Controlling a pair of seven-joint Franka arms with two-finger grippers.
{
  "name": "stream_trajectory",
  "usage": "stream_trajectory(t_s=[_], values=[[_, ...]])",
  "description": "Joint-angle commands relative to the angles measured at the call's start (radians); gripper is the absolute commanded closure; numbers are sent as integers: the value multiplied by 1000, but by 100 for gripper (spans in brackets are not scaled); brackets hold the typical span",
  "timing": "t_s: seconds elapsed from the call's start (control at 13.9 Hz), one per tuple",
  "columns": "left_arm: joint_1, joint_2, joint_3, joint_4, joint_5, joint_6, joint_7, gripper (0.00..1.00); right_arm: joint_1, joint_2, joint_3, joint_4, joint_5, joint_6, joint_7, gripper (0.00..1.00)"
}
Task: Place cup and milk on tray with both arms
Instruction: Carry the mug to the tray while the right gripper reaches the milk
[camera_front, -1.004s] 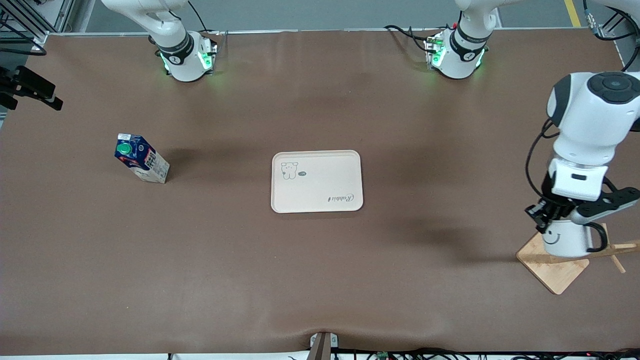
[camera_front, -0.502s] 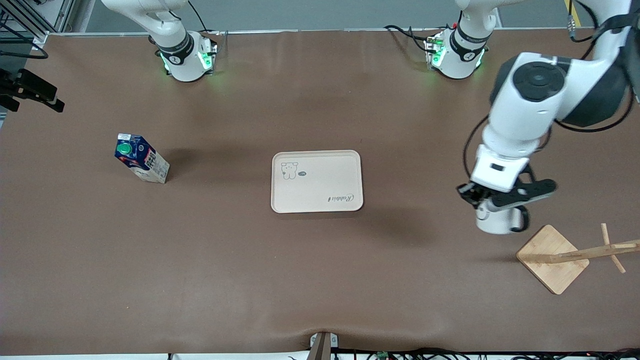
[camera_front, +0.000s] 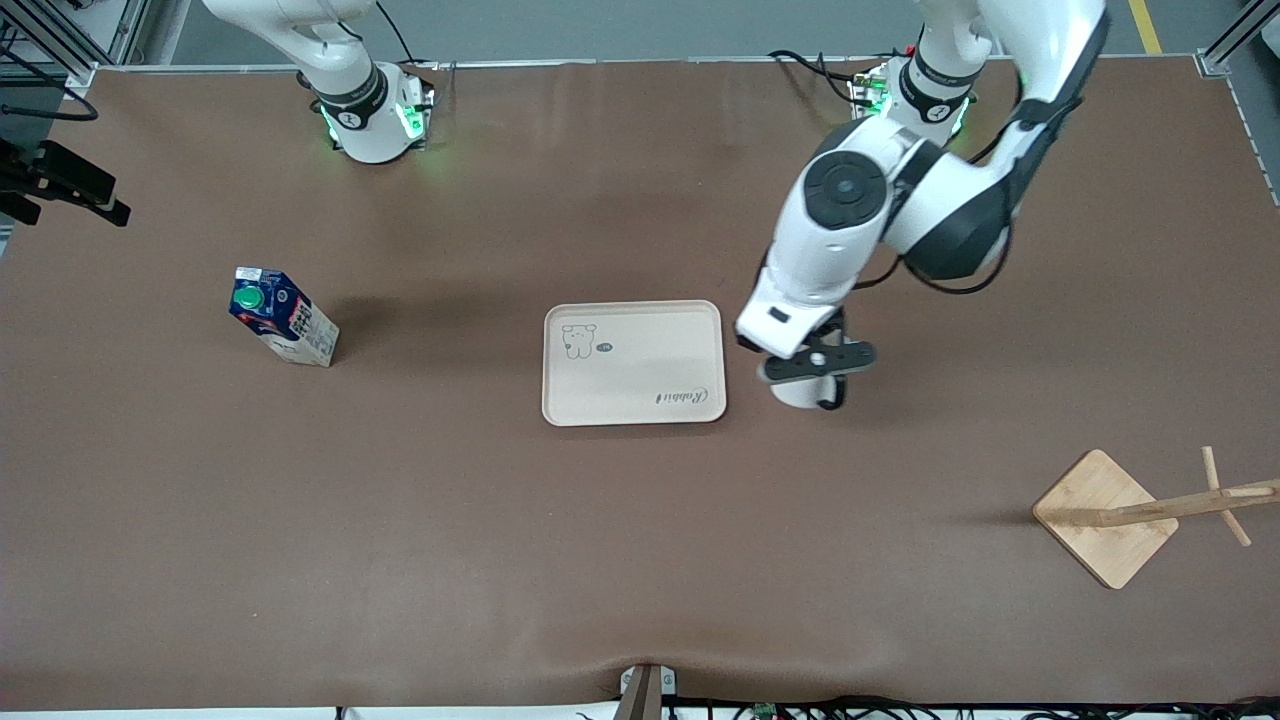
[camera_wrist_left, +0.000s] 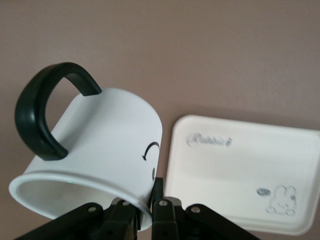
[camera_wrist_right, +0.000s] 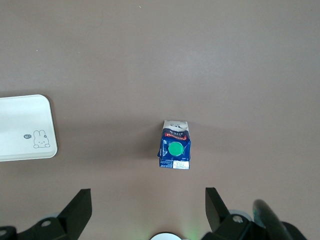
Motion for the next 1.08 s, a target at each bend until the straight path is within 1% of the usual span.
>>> stream_trajectory(t_s=[0.0, 0.22, 0.36, 0.57, 0.72, 0.93, 1.0], values=[[-50, 112, 1, 111, -46, -49, -47, 100, -15, 12, 9, 25, 2, -15, 10, 0], [-119, 192, 7, 130, -117, -49, -73, 100, -13, 21, 9, 25, 2, -15, 10, 0], [-122, 256, 7, 163, -170, -51, -106, 100, -13, 21, 9, 25, 0, -15, 10, 0], [-167, 313, 8, 167, -175, -51, -137, 100, -13, 27, 9, 25, 0, -15, 10, 0], [-170, 328, 8, 168, -180, -51, -137, 100, -13, 29, 9, 23, 3, -17, 9, 0], [-202, 357, 10, 174, -174, -49, -141, 100, -13, 53, 9, 25, 2, -15, 6, 0], [-210, 362, 25, 182, -175, -49, -141, 100, -16, 55, 7, 25, 0, -15, 3, 0]])
